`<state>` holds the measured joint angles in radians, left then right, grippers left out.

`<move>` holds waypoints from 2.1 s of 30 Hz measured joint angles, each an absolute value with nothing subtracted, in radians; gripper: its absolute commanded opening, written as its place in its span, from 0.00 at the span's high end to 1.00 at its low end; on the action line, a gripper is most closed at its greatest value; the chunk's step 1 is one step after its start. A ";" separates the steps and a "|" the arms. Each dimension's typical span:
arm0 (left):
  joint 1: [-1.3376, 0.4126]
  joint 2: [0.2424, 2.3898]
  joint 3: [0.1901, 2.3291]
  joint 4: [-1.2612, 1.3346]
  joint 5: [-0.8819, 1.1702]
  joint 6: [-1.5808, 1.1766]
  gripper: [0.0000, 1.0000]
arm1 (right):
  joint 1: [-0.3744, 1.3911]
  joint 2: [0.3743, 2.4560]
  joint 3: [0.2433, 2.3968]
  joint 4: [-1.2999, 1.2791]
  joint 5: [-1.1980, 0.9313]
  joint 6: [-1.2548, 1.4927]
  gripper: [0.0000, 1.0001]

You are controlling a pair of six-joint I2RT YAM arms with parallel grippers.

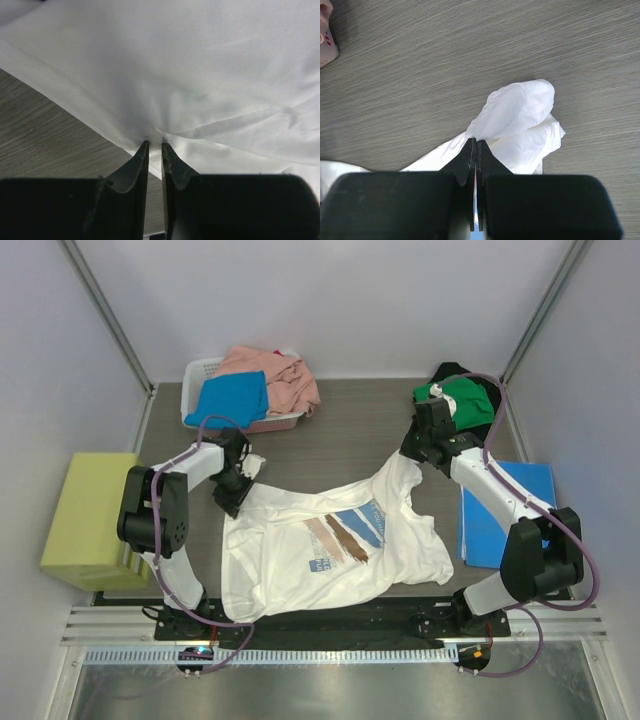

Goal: Fold and stack the t-shirts
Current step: Flatten the tshirt out

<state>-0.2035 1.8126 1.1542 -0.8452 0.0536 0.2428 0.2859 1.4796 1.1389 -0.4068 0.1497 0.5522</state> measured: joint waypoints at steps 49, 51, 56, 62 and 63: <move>-0.082 1.382 1.698 -1.082 -0.056 0.265 1.00 | 0.286 0.936 1.311 -0.399 0.105 0.544 0.99; -0.082 1.343 1.771 -1.090 -0.079 0.266 1.00 | 0.286 0.888 1.356 -0.419 0.102 0.545 0.99; -0.082 1.231 1.984 -1.110 -0.144 0.271 1.00 | 0.286 0.798 1.512 -0.486 0.102 0.544 0.99; -0.082 1.117 2.119 -1.128 -0.190 0.286 1.00 | 0.286 0.757 1.727 -0.545 0.089 0.527 0.99; -0.082 1.094 2.120 -1.131 -0.192 0.289 1.00 | 0.286 0.755 1.759 -0.551 0.084 0.523 0.99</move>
<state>-0.0818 1.0939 2.1201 -1.1313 -0.1925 0.2886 0.2859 0.7551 1.7588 -0.5507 0.0845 0.5232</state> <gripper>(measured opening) 0.003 0.020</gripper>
